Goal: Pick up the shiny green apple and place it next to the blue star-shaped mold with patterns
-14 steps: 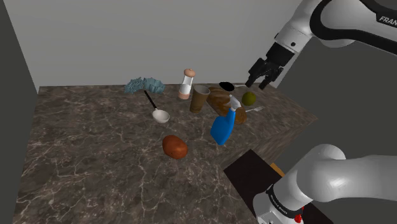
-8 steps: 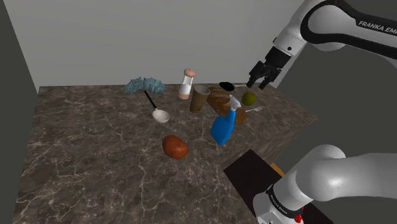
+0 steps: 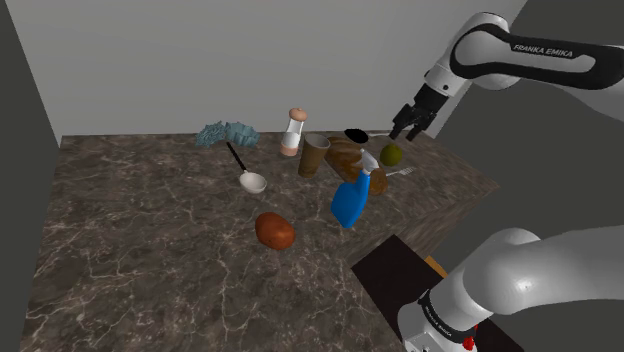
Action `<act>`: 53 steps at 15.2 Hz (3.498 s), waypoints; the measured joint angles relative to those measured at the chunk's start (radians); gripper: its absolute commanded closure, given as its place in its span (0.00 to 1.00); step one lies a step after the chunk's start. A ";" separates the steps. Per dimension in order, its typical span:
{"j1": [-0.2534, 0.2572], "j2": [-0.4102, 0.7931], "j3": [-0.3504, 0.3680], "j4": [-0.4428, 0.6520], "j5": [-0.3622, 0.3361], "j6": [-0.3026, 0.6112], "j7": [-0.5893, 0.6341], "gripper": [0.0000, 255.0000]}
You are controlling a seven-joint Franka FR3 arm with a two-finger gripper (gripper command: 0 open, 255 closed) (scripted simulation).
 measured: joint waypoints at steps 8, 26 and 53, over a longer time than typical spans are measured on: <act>-0.023 0.210 -0.138 0.108 -0.016 0.096 -0.179 0.00; -0.183 0.892 -0.314 0.664 0.266 0.133 -0.633 0.00; -0.223 1.002 -0.294 0.694 0.323 0.200 -0.681 1.00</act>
